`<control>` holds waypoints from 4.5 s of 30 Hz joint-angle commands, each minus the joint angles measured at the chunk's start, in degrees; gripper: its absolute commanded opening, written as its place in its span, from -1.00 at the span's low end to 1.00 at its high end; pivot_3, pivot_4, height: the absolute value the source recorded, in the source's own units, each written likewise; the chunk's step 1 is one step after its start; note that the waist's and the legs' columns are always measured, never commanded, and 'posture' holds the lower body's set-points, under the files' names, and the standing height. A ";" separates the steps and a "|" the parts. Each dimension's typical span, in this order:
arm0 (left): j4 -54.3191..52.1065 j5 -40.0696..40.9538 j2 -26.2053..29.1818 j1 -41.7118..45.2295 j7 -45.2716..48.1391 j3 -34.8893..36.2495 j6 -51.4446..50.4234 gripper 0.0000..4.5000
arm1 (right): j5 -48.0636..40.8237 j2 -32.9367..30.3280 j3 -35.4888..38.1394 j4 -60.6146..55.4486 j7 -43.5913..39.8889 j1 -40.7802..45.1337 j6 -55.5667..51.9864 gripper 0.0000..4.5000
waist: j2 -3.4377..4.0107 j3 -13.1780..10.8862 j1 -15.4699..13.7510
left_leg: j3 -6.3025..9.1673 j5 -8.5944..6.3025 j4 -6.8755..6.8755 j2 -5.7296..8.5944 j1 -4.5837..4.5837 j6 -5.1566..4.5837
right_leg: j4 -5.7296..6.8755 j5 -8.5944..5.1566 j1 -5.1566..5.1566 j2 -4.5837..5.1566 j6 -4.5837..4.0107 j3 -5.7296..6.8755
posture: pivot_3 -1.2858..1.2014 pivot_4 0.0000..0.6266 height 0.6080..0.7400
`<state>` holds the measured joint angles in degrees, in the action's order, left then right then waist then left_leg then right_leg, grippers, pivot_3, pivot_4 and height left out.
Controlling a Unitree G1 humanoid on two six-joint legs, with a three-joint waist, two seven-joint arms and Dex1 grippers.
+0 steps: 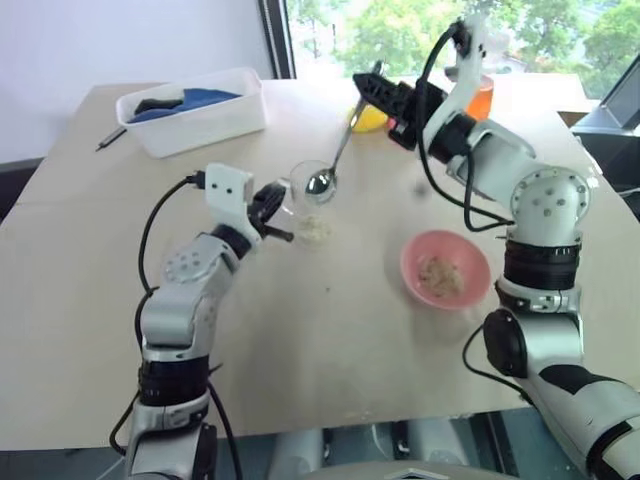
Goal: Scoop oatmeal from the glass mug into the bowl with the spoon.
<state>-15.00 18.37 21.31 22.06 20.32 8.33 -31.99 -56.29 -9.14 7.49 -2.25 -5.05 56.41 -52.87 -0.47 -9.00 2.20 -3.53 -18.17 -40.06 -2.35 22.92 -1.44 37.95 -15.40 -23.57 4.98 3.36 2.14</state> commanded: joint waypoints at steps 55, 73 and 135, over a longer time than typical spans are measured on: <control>11.43 -0.58 -2.44 7.65 8.43 -4.33 11.70 -0.91 | -7.77 5.78 20.14 1.24 16.57 2.09 -8.43 -1.00 | 0.00 0.00 0.16 | -0.08 0.03 -0.01 0.01 -0.01 0.04 | 0.03 0.00 -0.01 0.00 0.01 0.04 | 0.03 -0.52 1.00; 11.99 0.39 -6.34 7.70 6.85 -2.81 12.54 -0.91 | -17.86 2.00 22.81 4.65 22.42 3.16 -4.30 -1.00 | 0.00 0.00 0.15 | -0.08 0.03 -0.01 0.01 0.01 0.04 | 0.03 0.00 0.00 0.01 0.01 0.03 | 0.03 -0.52 1.00; 21.02 -0.87 -6.69 10.49 11.18 -5.30 17.03 -0.91 | -56.71 -6.00 26.52 -15.56 44.97 -24.06 14.62 -1.00 | 0.00 0.00 -0.48 | -0.04 0.02 -0.01 -0.01 0.03 0.03 | 0.02 0.00 0.00 0.02 0.01 -0.03 | 0.03 -0.52 1.00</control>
<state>6.63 17.46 14.39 31.08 30.45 3.19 -16.95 -110.69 -13.92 31.41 -13.42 40.37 33.56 -38.40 -0.48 -9.00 1.72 -3.57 -18.14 -40.07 -2.35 22.95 -1.41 37.97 -15.40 -23.57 5.00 3.37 2.11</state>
